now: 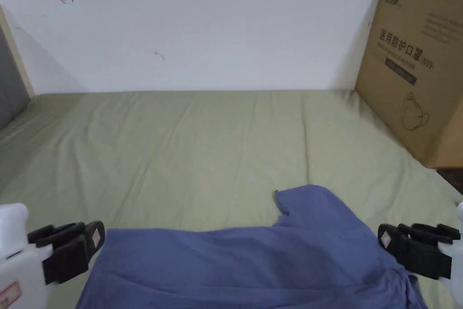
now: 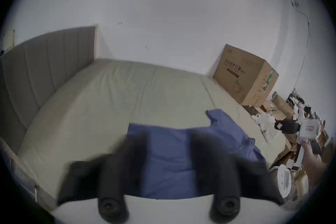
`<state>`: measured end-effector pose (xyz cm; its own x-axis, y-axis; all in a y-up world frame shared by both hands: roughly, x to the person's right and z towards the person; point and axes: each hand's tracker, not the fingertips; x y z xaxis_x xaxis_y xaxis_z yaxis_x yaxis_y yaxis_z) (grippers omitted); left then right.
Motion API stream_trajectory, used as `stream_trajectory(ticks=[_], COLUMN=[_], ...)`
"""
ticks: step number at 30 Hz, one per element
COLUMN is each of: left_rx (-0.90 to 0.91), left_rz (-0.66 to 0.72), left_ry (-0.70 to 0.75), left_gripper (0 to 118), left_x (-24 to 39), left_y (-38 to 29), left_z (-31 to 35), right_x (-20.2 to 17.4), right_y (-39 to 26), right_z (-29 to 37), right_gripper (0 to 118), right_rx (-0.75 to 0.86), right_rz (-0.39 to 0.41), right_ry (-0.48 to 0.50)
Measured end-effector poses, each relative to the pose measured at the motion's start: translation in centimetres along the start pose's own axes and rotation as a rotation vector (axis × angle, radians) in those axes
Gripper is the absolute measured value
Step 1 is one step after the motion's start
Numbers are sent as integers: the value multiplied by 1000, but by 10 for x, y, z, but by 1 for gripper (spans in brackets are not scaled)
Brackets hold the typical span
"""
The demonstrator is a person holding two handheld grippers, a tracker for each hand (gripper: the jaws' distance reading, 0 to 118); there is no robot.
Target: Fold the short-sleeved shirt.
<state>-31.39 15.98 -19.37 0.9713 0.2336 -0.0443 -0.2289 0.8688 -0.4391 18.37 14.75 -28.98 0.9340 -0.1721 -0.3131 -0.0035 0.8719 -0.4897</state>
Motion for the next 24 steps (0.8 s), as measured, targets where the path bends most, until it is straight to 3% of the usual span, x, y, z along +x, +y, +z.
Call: stream_trajectory(ticks=[1, 2, 4, 8, 12, 15, 16, 18, 19, 24], left_rx=[10, 41, 45, 13, -370, -498, -514, -517, -542, -637], left_rz=[-15, -31, -10, -40, 61, 112, 79, 32, 35, 56], left_ry=[10, 26, -38, -35, 21, 38, 91, 119, 117, 103], left_gripper=[9, 1, 0, 0, 0, 2, 14, 98, 118, 109], left_x=[6, 10, 12, -7, -63, -109, -119, -136, -144, -143], left_y=[4, 7, 16, 47, 61, 41, 34, 19, 11, -33], left_z=[-7, -11, -25, -70, -163, -224, -238, -262, -274, -293], right_x=[-7, -11, -16, -22, -20, -15, -20, -16, -14, -1], right_y=[5, 10, 20, 42, 51, 50, 49, 45, 43, 33], right_z=[-6, -12, -26, -57, -86, -106, -110, -120, -125, -142], right_gripper=[26, 8, 7, 3, 2, 1, 1, 1, 1, 1], right_rx=[33, 60, 106, 111, 91, 59, 40, 13, 0, -59], right_rz=[-11, -24, -55, -43, 6, 44, 48, 47, 47, 16], right_ry=[12, 17, 47, 69, 77, 64, 63, 54, 49, 28])
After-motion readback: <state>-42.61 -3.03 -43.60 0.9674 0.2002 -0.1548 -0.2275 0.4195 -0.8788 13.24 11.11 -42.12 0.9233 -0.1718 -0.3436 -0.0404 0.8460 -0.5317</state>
